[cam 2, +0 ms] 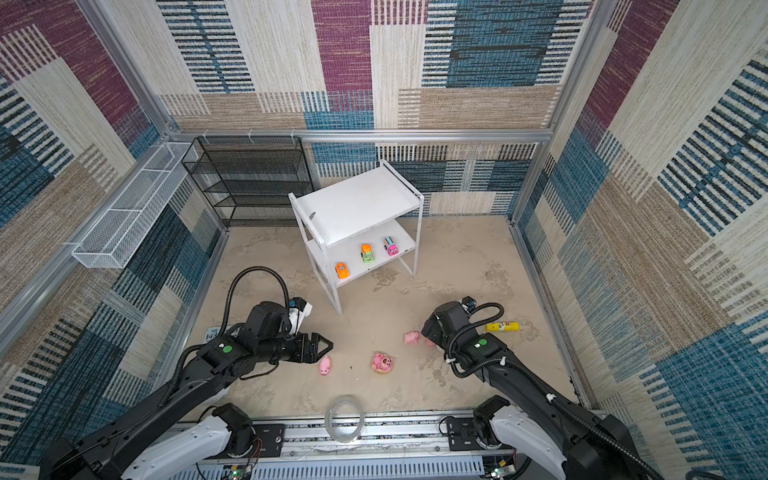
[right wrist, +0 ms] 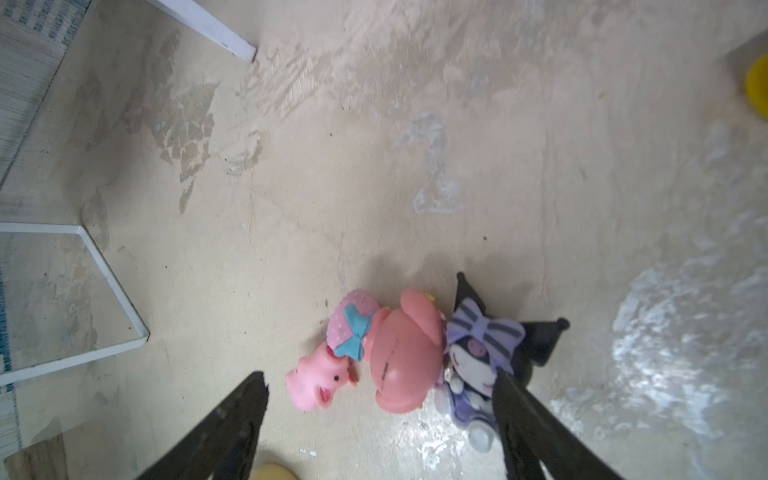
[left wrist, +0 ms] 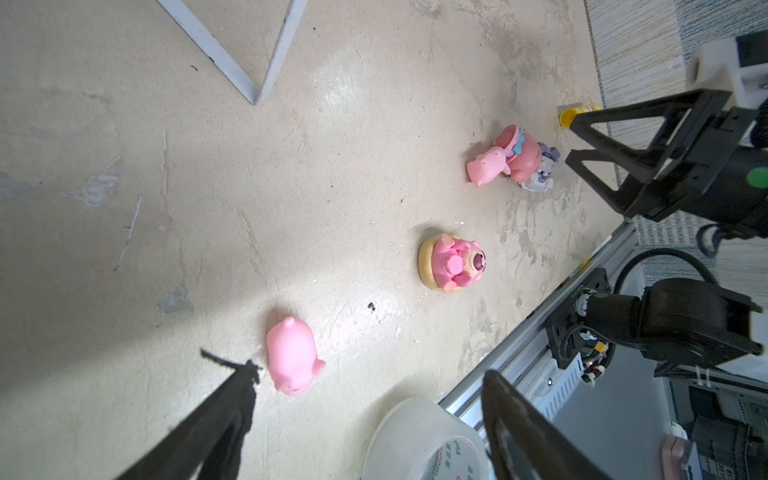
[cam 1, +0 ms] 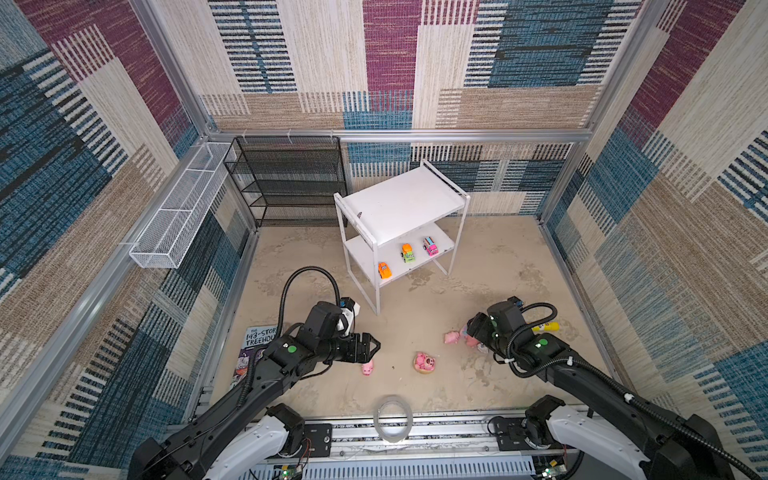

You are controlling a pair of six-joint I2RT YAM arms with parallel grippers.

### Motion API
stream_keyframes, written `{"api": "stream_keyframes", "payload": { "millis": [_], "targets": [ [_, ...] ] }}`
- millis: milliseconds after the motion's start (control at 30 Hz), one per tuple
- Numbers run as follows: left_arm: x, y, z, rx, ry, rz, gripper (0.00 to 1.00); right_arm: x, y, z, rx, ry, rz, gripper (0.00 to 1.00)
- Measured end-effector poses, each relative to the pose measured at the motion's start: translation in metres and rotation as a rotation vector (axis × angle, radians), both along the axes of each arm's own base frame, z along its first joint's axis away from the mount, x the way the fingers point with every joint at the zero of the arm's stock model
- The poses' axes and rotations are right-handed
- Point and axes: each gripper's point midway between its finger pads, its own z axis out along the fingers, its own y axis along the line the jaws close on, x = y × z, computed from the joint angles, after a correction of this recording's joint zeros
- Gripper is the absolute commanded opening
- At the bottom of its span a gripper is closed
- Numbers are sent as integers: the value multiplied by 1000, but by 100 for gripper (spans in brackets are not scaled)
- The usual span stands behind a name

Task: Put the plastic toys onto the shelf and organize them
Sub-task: 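Move the right gripper over the pink figure with the teal bow, then close the right gripper on the pink teal-bow figure and lift it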

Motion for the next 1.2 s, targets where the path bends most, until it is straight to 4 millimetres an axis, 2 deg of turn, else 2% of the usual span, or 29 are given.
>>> {"api": "stream_keyframes", "payload": {
  "millis": [167,367,500,700,1000,1200],
  "targets": [
    [0,0,0,0,0,0,86,9,0,1,-90,-8,62,89],
    [0,0,2,-4,-7,1,86,16,24,-28,-127,79,248,88],
    [0,1,3,-6,-16,3,86,14,25,-33,-130,79,273,86],
    [0,1,0,1,-9,5,86,7,25,-40,-128,96,303,75],
    [0,1,0,1,-8,5,86,-10,30,-41,-80,93,358,76],
    [0,1,0,1,-8,5,86,-14,29,-52,-87,133,363,64]
  ]
}}
